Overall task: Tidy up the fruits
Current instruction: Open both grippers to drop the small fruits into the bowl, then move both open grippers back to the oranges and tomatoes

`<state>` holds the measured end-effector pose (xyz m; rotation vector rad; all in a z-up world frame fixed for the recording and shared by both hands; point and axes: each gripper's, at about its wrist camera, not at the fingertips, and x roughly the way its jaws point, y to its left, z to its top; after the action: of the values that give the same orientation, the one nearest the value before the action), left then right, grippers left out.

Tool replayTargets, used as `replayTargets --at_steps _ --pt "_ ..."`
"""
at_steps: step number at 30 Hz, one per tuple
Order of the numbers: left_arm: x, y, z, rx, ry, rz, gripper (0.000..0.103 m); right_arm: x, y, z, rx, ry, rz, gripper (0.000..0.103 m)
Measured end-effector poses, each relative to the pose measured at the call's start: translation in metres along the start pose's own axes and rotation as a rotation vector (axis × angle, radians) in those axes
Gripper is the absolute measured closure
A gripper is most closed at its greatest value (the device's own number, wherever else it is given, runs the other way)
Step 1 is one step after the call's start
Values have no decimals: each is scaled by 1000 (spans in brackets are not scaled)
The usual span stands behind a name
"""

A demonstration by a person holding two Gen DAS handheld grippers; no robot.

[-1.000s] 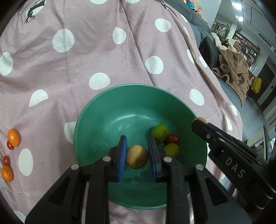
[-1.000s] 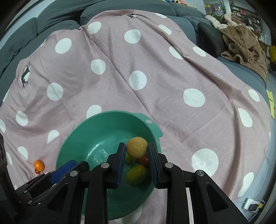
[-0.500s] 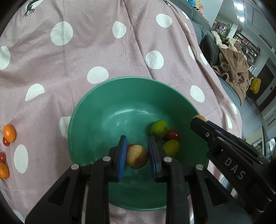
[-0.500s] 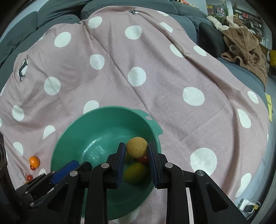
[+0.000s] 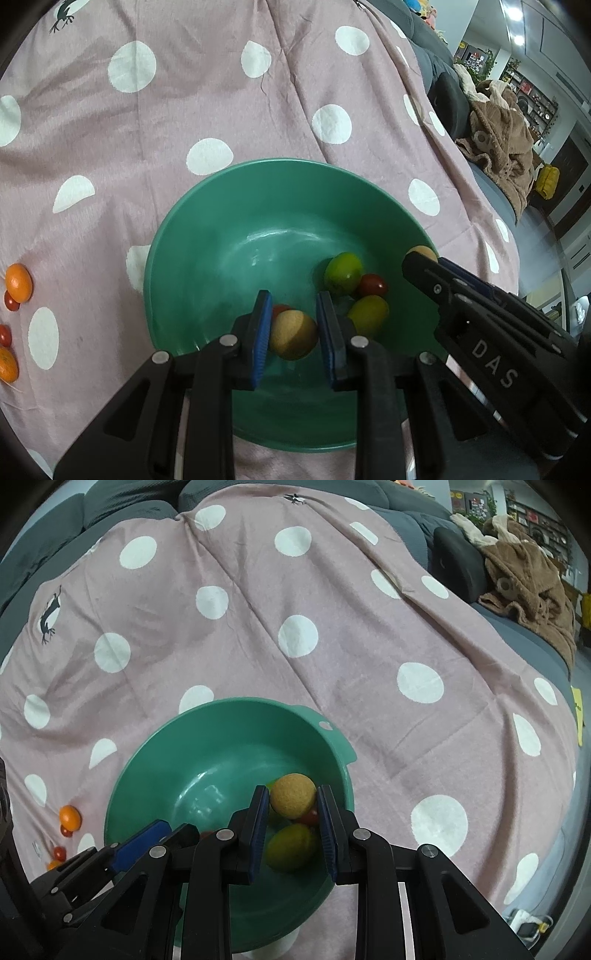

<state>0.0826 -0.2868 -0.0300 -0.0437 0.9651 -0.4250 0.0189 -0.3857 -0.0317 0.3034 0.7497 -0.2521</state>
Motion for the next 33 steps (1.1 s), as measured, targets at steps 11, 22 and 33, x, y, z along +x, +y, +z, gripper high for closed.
replayTargets --at_steps 11,22,33 --pt "-45 26 -8 -70 -92 -19 41 -12 4 2 13 -65 45 50" --pt "-138 122 -39 -232 -220 186 32 -23 46 0 -81 -102 108 50" --pt "-152 251 -94 -494 -178 315 33 -25 127 -23 -242 -60 311 50"
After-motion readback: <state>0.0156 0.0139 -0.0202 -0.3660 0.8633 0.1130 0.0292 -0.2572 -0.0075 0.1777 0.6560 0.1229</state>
